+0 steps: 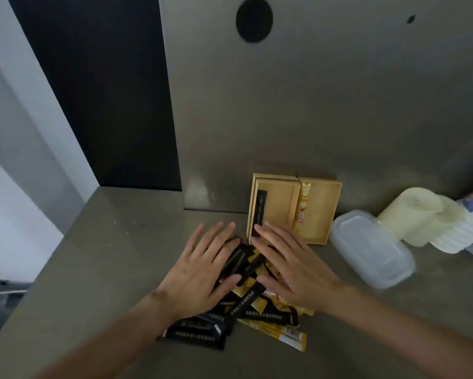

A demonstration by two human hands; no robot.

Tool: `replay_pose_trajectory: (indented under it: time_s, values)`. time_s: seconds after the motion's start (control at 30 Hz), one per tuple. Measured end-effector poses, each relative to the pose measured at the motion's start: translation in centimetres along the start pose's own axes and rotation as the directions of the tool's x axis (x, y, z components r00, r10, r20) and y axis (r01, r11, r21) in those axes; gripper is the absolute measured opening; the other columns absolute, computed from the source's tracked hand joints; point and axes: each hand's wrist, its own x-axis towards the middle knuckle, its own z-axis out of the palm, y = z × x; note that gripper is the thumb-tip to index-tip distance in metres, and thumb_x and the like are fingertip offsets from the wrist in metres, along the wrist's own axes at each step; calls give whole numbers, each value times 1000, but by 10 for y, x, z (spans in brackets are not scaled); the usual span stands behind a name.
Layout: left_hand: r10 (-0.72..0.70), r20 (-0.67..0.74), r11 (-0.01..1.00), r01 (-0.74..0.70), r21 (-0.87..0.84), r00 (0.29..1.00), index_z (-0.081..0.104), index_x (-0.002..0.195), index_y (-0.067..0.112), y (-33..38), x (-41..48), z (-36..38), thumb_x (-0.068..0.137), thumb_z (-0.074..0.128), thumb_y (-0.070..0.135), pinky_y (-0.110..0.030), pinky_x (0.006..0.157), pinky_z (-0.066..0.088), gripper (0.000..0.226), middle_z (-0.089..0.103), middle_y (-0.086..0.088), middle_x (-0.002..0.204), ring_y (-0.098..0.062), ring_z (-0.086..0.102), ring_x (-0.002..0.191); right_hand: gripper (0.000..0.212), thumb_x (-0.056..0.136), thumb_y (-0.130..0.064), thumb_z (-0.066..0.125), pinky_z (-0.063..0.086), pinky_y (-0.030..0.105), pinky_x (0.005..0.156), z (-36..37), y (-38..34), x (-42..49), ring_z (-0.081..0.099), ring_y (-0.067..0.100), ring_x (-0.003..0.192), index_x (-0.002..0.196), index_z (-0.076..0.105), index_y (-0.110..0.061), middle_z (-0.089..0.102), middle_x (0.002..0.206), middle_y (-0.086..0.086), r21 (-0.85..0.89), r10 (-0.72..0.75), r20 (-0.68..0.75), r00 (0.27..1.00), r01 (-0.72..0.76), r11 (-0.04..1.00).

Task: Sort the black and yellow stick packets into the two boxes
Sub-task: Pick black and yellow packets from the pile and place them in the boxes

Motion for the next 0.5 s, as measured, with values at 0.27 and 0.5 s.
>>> replay_pose_trajectory:
  time_s: [0.27, 0.5]
  values:
    - [214, -112, 965, -192, 179, 970, 30, 157, 17, -6, 1, 12, 102, 29, 62, -56, 124, 19, 71, 20, -6, 168, -26, 15, 156, 64, 105, -54, 39, 22, 47, 124, 20, 4, 1, 17, 19, 155, 157, 34, -17, 26, 166, 5, -46, -166, -109, 980, 162, 986]
    - [311, -131, 902, -249, 354, 941, 36, 154, 22, -13, 1, 16, 100, 24, 67, -54, 125, 18, 72, 30, -3, 165, -22, 25, 153, 44, 108, -39, 39, 40, 39, 112, 32, 22, -1, 47, 13, 135, 144, 53, -17, 55, 145, -2, -93, -279, -172, 945, 267, 959]
